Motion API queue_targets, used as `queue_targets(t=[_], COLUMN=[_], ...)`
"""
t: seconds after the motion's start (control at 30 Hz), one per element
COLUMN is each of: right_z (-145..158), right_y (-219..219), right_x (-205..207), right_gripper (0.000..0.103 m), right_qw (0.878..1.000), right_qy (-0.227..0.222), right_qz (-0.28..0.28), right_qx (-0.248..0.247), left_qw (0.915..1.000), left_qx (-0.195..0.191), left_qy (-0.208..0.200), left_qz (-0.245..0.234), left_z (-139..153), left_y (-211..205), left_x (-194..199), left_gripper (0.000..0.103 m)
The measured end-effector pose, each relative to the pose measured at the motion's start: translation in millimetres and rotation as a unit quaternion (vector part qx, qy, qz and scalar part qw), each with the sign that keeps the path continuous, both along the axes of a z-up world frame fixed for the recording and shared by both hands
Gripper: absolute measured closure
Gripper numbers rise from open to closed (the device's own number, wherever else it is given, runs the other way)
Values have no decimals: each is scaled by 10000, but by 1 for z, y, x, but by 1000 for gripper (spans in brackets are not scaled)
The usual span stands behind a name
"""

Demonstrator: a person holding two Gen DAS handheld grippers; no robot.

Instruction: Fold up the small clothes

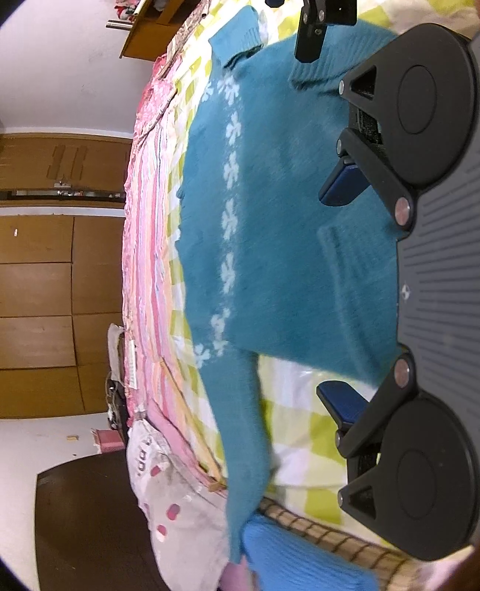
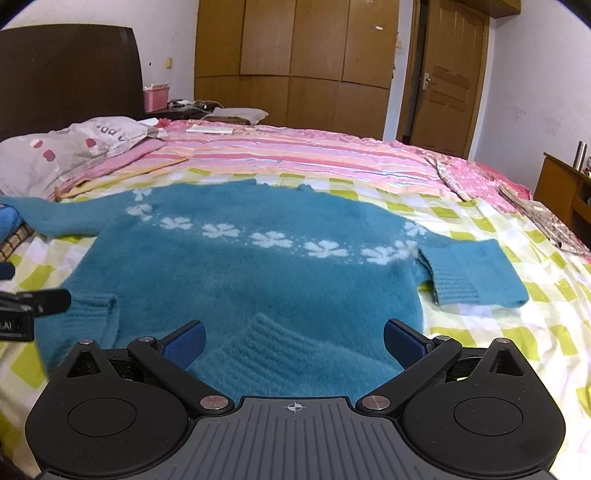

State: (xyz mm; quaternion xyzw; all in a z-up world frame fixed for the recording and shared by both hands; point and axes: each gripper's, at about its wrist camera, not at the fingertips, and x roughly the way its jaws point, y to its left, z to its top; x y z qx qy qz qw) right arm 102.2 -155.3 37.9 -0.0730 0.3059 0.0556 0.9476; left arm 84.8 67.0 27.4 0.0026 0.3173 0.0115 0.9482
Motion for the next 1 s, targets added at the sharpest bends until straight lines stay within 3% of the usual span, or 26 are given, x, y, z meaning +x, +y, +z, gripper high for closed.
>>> queue_targets(t=[0.53, 0.83, 1.0], right_z=[-4, -6, -14], right_y=[14, 6, 1], right_x=[37, 72, 86], right_gripper=[0, 0, 0], right_qw=[9991, 9966, 9903], right_qy=[202, 666, 1118], right_qz=[326, 433, 659], right_qx=[-162, 237, 501], left_qw=[9995, 9959, 9851], left_qx=[74, -523, -861], left_qy=[176, 424, 913], left_qz=[-259, -596, -1174], left_z=[-9, -13, -27], left_y=[21, 40, 38], left_x=[42, 82, 94], left_gripper=[0, 0, 0])
